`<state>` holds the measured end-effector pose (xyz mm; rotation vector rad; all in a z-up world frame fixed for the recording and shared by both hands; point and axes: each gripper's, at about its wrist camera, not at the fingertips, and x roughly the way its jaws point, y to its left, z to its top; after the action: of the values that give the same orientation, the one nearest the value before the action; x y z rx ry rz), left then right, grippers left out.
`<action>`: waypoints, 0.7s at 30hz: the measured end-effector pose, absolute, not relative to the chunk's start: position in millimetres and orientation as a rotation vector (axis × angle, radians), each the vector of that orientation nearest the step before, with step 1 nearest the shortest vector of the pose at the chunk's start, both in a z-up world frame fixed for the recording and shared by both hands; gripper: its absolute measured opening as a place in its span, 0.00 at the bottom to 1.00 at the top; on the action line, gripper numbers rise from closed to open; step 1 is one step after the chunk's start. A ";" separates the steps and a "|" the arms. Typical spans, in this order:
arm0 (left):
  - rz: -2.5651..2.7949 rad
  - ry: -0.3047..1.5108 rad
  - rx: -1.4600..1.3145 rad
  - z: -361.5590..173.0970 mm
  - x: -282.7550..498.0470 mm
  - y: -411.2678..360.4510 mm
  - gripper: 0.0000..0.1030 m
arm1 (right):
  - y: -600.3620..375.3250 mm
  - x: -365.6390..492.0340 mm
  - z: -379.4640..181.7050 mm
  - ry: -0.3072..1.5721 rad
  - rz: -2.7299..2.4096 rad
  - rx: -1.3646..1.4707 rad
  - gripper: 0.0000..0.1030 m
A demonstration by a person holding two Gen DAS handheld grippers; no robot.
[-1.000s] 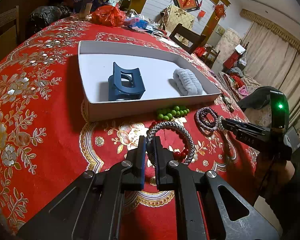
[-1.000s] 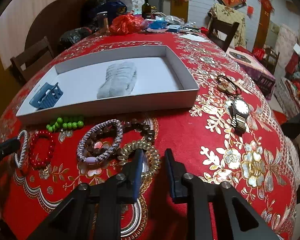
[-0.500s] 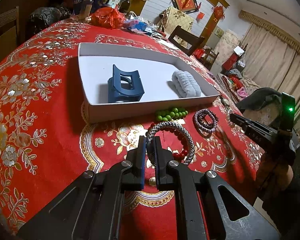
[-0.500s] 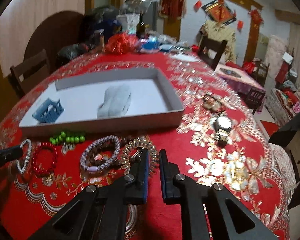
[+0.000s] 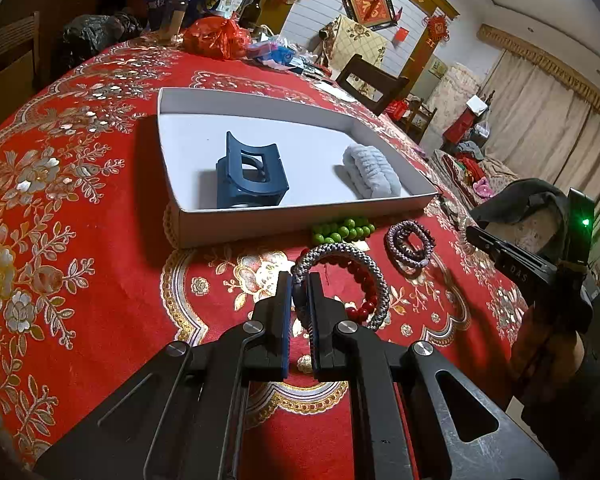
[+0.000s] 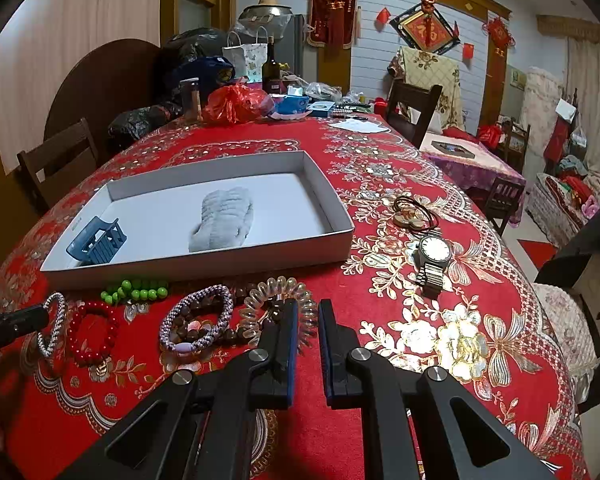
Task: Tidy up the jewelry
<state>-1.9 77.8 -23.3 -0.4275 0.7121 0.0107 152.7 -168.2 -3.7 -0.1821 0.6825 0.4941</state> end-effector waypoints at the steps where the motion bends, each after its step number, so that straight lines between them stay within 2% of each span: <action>1: 0.010 0.712 -0.428 -23.3 -1.9 77.8 0.06 | -168.4 152.5 -3.4 0.681 0.495 -0.181 0.09; 21: 0.002 0.703 -0.430 -19.3 4.0 76.3 0.06 | -170.8 152.6 -3.9 0.684 0.527 -0.155 0.09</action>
<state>4.0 76.3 -19.3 -0.4296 0.7034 0.0019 152.6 -170.8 -3.9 -0.1549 0.6839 0.5272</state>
